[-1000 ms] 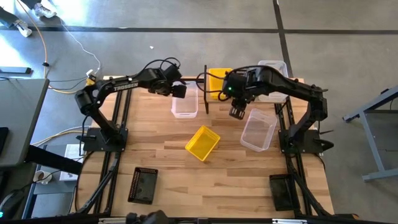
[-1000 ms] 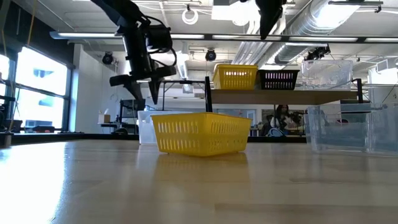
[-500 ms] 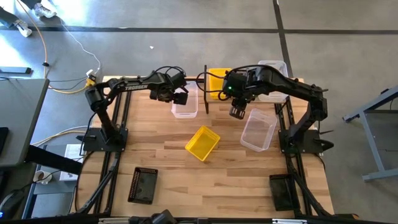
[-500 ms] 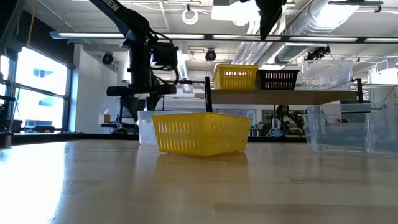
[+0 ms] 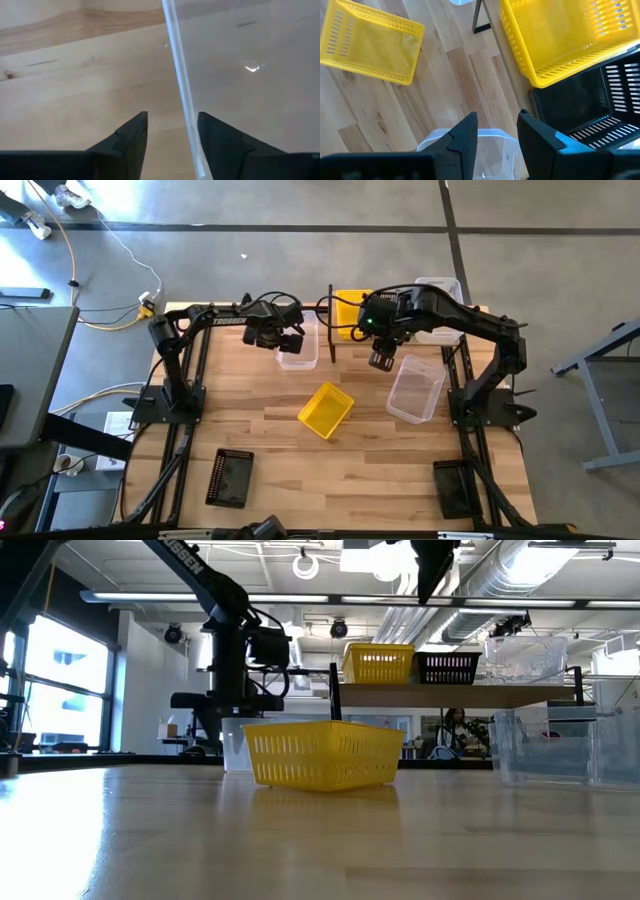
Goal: Stack baskets on shelf by color
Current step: Stack the top transparent bin on top of the other transparent bin on the shelf
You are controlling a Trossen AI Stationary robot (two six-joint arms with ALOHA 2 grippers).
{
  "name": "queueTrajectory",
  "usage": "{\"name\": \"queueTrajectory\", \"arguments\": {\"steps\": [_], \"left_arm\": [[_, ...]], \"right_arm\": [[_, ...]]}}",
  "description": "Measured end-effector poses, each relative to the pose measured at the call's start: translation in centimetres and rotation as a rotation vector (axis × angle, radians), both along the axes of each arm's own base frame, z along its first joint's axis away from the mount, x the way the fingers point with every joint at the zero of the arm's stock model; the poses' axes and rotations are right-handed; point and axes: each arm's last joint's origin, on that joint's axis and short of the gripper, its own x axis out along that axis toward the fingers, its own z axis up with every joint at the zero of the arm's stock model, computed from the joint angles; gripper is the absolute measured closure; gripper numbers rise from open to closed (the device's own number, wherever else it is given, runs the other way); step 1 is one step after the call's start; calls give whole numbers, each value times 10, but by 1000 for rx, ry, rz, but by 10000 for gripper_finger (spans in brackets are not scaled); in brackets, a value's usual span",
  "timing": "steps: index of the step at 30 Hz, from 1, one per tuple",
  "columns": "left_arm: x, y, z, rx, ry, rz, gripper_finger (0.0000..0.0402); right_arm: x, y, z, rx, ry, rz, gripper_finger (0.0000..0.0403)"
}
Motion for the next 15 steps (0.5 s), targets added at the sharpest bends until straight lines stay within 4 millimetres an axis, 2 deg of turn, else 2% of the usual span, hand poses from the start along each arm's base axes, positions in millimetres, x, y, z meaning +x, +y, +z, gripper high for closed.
{"name": "queueTrajectory", "arguments": {"steps": [12,15], "left_arm": [[0,0,0,8,4,-10,389],[0,0,0,0,-3,-11,394]], "right_arm": [[0,0,0,0,0,0,279],[0,0,0,0,0,0,279]]}}
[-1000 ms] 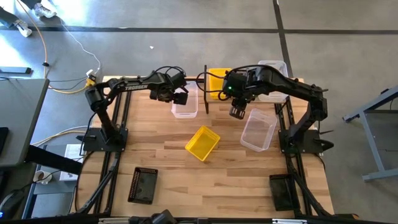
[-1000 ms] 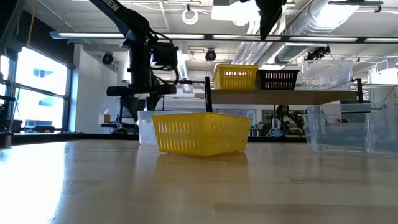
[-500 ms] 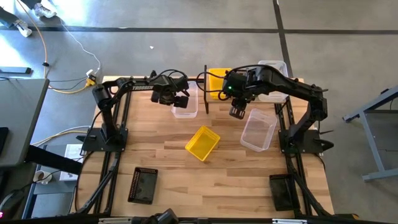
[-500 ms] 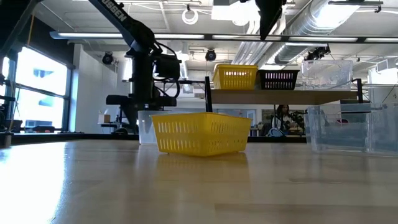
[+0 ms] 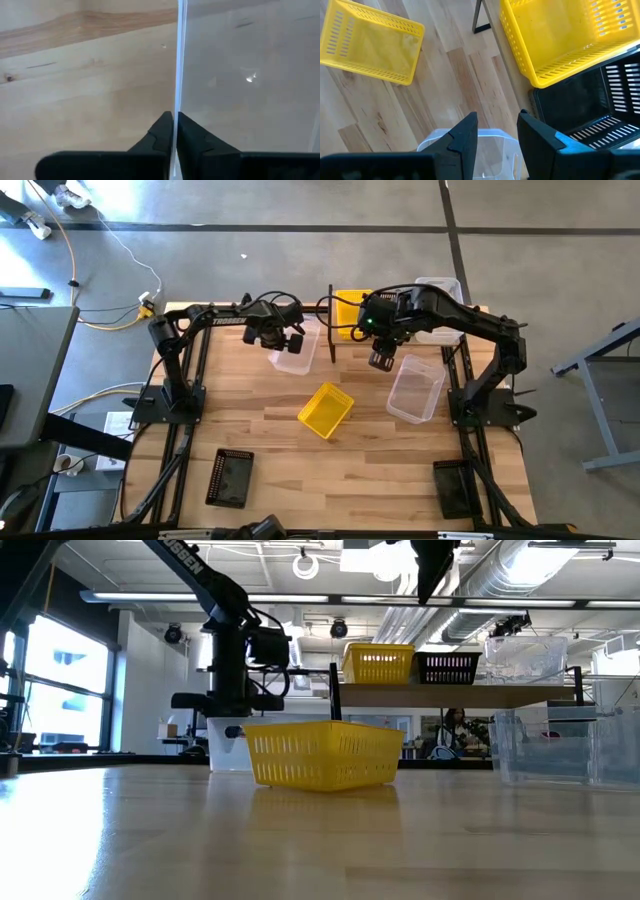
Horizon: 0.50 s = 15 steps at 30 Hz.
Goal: Stack baskets on shelf by color
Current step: Stack the top transparent bin on top of the other transparent bin on the shelf
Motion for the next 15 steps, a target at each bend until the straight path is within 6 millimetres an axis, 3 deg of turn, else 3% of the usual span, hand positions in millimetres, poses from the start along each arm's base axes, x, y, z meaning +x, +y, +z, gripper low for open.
{"name": "queueTrajectory", "arguments": {"steps": [7,15], "left_arm": [[0,-4,9,-17,-42,2,398],[-12,-19,55,61,-130,31,400]], "right_arm": [[0,0,0,0,-1,0,279],[2,0,0,-3,-17,1,279]]}}
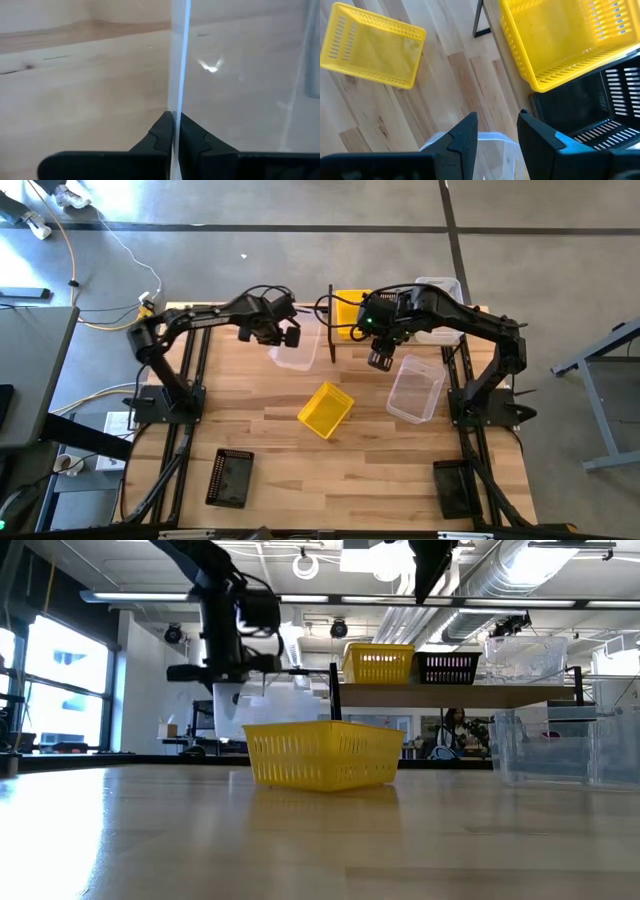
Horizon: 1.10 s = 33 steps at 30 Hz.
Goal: Stack baskets on shelf by color
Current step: Stack the top transparent bin on top of the other transparent bin on the shelf
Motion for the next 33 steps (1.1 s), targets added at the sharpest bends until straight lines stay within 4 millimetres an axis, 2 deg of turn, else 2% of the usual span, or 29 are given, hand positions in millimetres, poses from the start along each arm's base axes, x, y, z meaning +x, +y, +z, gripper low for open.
{"name": "queueTrajectory", "arguments": {"steps": [5,10,16,20,27,33], "left_arm": [[-13,-22,36,71,-45,23,401],[-26,-54,74,170,-140,43,401],[-39,-97,108,233,-291,38,401],[-43,-124,114,225,-309,14,401],[-37,-170,112,165,-313,-69,401],[-30,-198,106,144,-315,-91,401]], "right_arm": [[1,0,0,0,-10,0,279],[4,2,1,66,-47,58,279],[13,18,3,162,-128,195,279],[22,39,6,248,-212,309,279],[40,86,19,379,-438,481,279],[48,121,32,421,-594,551,279]]}}
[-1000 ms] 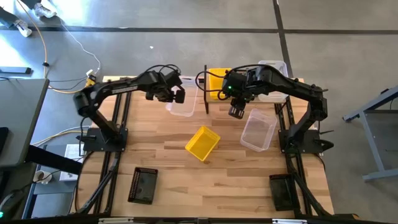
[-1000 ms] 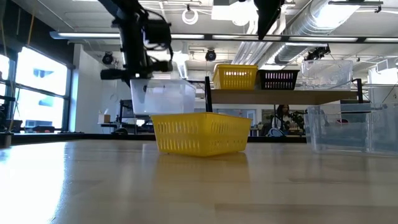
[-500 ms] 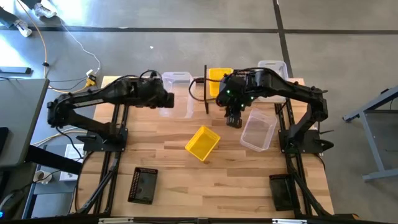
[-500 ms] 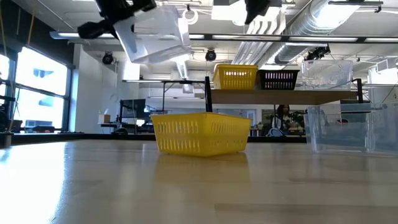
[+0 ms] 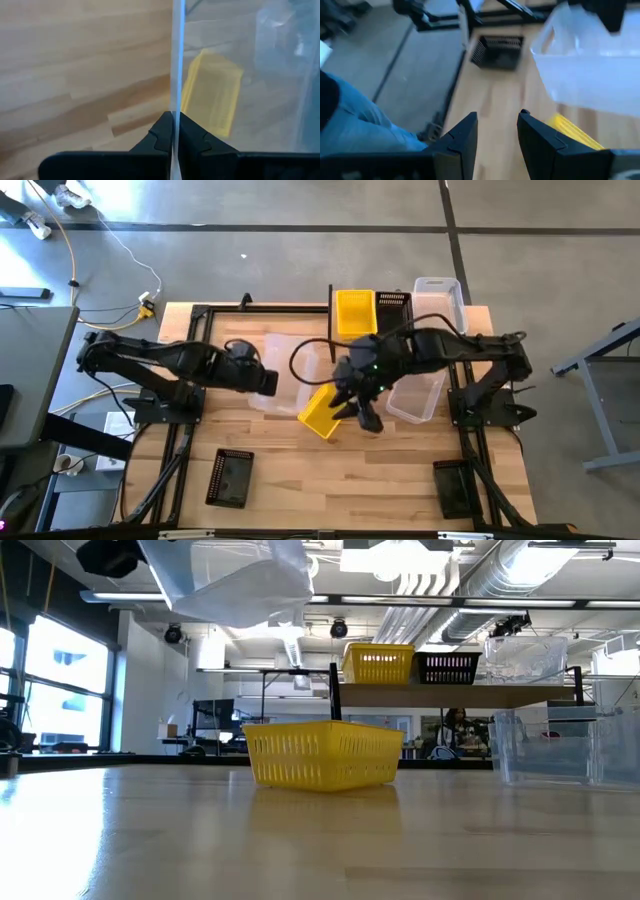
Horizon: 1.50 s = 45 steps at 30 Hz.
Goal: Stack baskets on shelf by color
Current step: Stack the top transparent bin on top of the other transparent bin on the shelf
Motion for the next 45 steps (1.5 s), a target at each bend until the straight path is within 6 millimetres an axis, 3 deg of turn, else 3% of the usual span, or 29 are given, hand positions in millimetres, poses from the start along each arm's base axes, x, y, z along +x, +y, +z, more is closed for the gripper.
{"name": "queueTrajectory", "arguments": {"steps": [10,20,24,27,33,45], "left_arm": [[23,-38,-28,-29,105,-48,401],[40,-50,-51,-68,177,-21,401],[43,-47,-55,-84,190,9,401],[44,-42,-56,-87,198,26,401],[45,-34,-57,-91,207,58,401],[45,-23,-57,-103,221,98,401]], "right_arm": [[2,40,14,-32,-191,6,279],[10,46,41,46,-475,-46,279],[14,45,40,23,-498,-95,279],[24,45,32,16,-474,-99,279],[49,55,-7,-18,-322,-70,279],[72,75,-68,-196,-106,33,279]]}}
